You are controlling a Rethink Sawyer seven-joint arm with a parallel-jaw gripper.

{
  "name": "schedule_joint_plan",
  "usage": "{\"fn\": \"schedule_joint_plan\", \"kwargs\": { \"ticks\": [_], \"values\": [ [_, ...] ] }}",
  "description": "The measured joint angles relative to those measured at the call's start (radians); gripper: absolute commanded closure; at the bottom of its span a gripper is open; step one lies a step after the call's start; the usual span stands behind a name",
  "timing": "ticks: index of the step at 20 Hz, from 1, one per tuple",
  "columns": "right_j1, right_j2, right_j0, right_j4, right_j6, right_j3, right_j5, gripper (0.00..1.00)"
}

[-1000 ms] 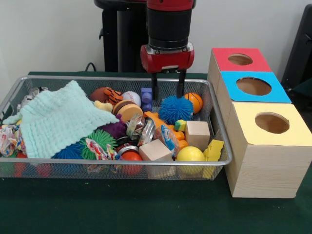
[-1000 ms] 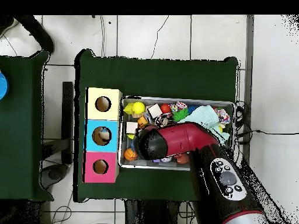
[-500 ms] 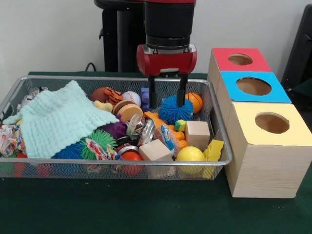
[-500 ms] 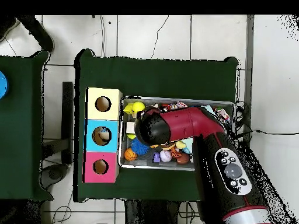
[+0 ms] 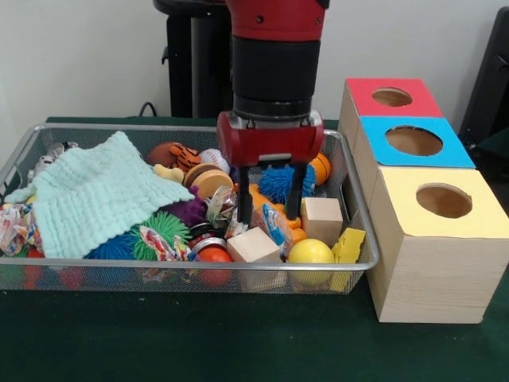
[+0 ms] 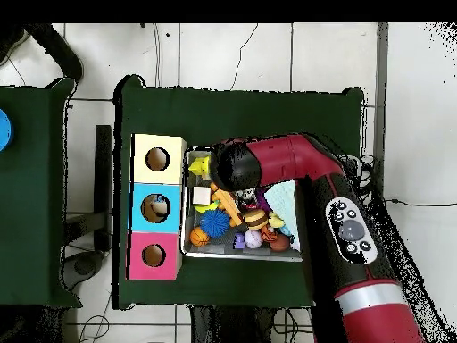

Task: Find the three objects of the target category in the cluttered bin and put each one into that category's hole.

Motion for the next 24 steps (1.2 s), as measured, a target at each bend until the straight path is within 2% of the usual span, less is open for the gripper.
{"fn": "schedule_joint_plan", "kwargs": {
  "ticks": [4,10,17,24],
  "values": [
    [0.06,0.024,0.003,-0.036,-0.053,-0.072,0.064,0.0],
    [0.133,0.041,0.003,-0.066,-0.159,-0.126,0.123,0.0],
    [0.164,0.047,-0.015,-0.096,-0.228,-0.118,0.126,0.0],
    [0.127,0.059,-0.079,-0.099,-0.233,-0.052,0.126,0.0]
  ]
}}
